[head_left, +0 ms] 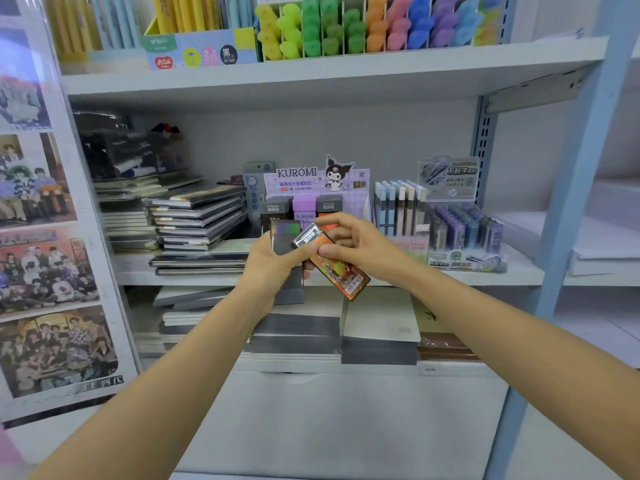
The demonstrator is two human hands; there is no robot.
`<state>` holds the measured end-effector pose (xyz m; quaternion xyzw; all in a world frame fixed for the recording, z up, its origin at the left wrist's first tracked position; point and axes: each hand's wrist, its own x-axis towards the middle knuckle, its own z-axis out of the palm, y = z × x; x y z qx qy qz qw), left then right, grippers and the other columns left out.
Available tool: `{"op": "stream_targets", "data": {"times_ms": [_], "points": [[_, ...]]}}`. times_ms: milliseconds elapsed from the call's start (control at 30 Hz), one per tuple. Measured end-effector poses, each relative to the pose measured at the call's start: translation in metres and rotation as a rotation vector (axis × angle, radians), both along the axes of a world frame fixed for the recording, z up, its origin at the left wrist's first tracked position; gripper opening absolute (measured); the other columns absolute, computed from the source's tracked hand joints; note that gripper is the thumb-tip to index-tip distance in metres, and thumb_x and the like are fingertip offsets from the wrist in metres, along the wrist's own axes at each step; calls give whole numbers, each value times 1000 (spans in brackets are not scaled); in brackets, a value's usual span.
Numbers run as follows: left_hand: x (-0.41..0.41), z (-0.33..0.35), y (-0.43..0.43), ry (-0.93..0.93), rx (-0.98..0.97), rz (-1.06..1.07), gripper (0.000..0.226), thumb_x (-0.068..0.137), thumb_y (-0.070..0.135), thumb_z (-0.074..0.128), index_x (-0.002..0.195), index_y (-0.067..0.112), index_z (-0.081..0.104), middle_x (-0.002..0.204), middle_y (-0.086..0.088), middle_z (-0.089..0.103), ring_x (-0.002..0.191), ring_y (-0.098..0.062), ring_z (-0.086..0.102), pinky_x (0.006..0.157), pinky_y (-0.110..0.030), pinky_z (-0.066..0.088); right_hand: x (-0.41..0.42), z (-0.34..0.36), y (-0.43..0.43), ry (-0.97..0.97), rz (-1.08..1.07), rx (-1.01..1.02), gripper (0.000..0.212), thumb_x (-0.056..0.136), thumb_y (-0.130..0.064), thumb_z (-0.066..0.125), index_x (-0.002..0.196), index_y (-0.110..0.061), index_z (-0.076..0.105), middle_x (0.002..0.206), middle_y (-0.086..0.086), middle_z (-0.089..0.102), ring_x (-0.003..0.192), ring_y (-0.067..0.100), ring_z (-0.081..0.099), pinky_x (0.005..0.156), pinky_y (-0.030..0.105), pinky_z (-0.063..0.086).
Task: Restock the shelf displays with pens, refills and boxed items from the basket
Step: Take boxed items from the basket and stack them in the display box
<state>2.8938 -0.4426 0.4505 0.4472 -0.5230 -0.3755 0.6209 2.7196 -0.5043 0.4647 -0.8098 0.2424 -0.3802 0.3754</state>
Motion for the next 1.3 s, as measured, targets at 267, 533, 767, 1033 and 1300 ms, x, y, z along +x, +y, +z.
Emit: {"op": "stream_targets", "data": {"times_ms": [267,533,767,1033,1300], "points": [[3,2,-7,190,91,-27,20,96,-4,48,108,8,57,92,-10,71,70,-18,68,64,-27,58,-8,15,-8,-197,-229,-83,29,94,-9,59,120,-19,54,111,6,68,96,14,68,77,24,57],[20,-13,-9,152,33,-17,19,96,14,58,115,12,60,101,-9,75,77,-20,73,63,-27,57,1,27,-30,-369,-321,-230,17,95,-2,55,106,-13,48,108,13,68,91,17,68,76,24,57],[22,-20,-13,173,10,-7,25,96,12,58,120,4,59,93,-16,73,74,-25,69,66,-30,58,14,14,-44,-178,-342,-278,16,95,-6,56,105,-16,48,100,4,69,83,1,67,65,13,52],[25,-23,-14,188,26,-35,16,95,12,59,111,11,63,93,-13,75,73,-21,72,64,-27,58,10,26,-49,-6,-315,-312,15,96,-9,56,106,-17,48,95,2,67,88,14,68,67,19,54],[24,-23,-18,173,35,-43,17,93,13,62,110,12,62,94,-13,75,72,-21,72,62,-26,57,14,20,-55,30,-429,-385,15,91,-11,64,102,-17,56,104,0,60,96,17,60,86,33,53]]}}
